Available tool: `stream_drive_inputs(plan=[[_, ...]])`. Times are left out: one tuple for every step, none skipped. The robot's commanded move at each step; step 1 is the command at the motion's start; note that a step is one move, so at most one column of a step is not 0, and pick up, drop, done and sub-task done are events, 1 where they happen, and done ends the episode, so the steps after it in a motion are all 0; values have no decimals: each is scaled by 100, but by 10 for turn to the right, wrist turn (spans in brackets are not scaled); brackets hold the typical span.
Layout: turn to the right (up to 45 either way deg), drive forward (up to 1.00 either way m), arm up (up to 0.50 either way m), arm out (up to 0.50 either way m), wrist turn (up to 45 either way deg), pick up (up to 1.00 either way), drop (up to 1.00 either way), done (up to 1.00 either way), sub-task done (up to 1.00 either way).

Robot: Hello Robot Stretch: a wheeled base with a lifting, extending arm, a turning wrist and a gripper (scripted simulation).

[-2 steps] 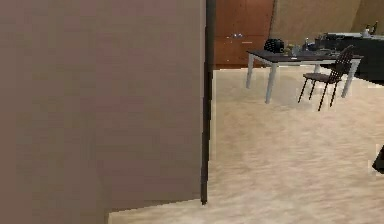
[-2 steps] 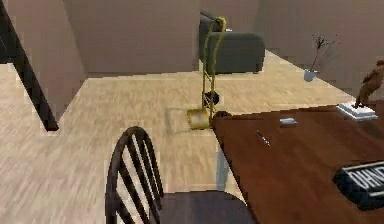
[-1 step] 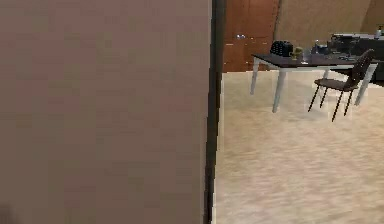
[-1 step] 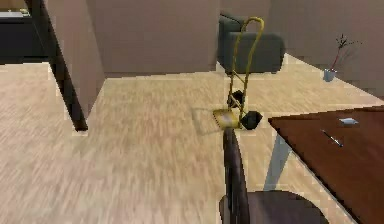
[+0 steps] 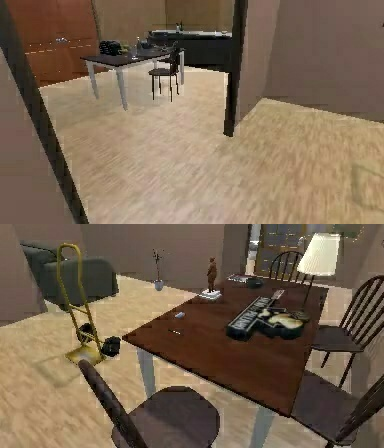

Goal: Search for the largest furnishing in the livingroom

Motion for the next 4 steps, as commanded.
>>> stream_drive_inputs(plan=[[450,0,0,0,0,0,0,0,0],[450,0,0,0,0,0,0,0,0],[-450,0,0,0,0,0,0,0,0],[-240,0,0,0,0,0,0,0,0]])
